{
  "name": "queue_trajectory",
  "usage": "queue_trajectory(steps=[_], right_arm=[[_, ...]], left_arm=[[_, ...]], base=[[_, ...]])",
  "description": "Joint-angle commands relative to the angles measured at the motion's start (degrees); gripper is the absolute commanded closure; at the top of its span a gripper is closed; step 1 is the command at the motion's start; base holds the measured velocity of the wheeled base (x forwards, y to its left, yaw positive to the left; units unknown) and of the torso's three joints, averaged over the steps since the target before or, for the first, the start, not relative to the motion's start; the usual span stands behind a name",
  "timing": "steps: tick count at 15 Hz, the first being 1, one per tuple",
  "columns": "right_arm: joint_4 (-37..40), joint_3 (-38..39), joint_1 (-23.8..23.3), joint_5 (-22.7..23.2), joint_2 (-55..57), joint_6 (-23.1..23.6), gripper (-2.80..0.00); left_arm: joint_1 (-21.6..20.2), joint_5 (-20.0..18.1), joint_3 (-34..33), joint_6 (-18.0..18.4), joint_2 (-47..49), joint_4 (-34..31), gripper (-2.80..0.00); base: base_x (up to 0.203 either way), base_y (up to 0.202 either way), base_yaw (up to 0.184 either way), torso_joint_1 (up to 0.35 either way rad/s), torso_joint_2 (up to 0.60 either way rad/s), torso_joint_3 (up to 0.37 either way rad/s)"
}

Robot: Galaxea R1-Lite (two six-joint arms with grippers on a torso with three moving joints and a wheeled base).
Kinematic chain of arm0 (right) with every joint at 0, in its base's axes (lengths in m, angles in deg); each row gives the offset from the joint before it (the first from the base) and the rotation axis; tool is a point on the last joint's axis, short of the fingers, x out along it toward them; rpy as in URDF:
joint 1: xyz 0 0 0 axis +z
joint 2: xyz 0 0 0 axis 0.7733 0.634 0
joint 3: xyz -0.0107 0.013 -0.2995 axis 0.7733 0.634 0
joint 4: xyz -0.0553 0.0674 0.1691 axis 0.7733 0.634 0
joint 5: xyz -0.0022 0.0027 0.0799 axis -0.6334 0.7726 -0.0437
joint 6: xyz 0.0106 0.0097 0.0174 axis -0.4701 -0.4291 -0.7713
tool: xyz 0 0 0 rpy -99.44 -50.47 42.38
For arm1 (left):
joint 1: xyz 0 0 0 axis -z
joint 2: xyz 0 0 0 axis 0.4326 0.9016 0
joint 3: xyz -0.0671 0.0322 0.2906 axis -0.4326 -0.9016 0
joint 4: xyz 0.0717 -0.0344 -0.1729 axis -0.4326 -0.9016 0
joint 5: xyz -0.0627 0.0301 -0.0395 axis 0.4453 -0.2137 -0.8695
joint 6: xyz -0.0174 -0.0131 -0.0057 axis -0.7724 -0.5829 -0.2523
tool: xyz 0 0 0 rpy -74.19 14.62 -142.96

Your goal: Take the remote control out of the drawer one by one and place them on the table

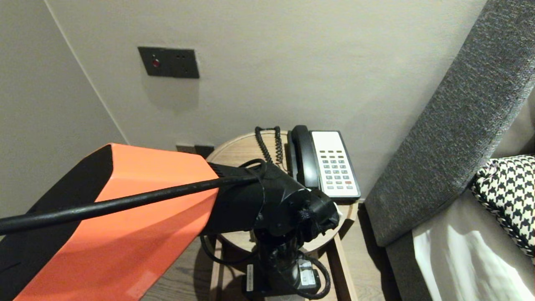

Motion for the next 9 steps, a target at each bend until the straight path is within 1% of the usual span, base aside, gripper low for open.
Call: queue_trajectory(steps=[1,5,9], right_arm=[[-0.07,2.29,0.0,-0.02,0.08,0.0,0.0],[-0.07,2.29,0.0,-0.02,0.08,0.0,0.0],[-0.07,2.29,0.0,-0.02,0.08,0.0,0.0]], left_arm=[[-0.01,-0.01,-0.06,-0.3,1.15,0.12,-2.8],[0.08,0.08,0.63,-0.22,1.8,1.13,-2.8],[0.34,0.35,-0.25,-0.21,1.86,3.45,-2.8]], base=[[0.0,0.0,0.0,0.0,0.0,0.0],[0.0,0.0,0.0,0.0,0.0,0.0],[0.0,0.0,0.0,0.0,0.0,0.0]])
